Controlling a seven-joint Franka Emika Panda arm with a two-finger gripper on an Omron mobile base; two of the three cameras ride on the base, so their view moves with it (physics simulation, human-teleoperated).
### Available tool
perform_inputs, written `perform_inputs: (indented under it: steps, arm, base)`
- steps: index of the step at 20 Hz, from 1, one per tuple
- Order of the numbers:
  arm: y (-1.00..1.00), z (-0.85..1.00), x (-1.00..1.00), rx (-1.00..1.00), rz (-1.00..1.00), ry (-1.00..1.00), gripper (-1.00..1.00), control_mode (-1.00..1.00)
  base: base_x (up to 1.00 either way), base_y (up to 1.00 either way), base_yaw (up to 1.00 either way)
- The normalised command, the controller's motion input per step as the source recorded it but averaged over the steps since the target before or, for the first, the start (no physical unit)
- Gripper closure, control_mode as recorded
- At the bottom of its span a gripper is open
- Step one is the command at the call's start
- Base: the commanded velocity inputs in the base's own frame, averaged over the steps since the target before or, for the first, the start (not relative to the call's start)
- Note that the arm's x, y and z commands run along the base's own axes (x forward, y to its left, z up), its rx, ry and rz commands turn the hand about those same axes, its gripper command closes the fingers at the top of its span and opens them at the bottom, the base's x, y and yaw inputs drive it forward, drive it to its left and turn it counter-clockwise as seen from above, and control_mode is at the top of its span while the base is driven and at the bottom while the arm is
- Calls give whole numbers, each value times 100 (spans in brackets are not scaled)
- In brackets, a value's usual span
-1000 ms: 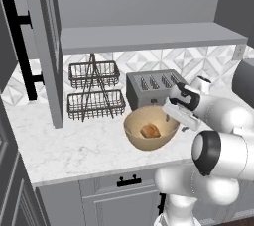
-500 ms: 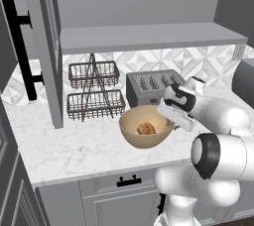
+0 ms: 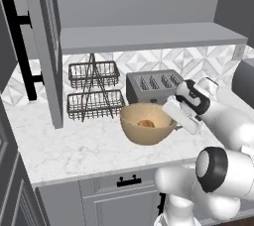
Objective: Open the cabinet, pick up the bread from the cabinet and place it in the basket. Then move the basket to the dining counter.
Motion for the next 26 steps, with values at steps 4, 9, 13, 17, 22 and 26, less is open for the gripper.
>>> perform_inputs:
  steps: [4, 9, 13, 17, 22, 26]
  arm:
    - [0, 70, -64, 13, 0, -3, 100, -100]
    - [0, 83, -74, 0, 0, -16, 100, -100]
    - [-1, 75, -61, -2, -1, -15, 100, -100]
    - [-9, 29, -42, -14, -9, -7, 100, -100]
    - [-3, 26, -39, -18, -13, -5, 100, -100]
    - [-13, 21, -10, -1, -27, 8, 100, -100]
  base:
    - [0, 0, 0]
    - [0, 0, 0]
    - [0, 0, 0]
    - [0, 0, 0]
    - [0, 0, 0]
    - [0, 0, 0]
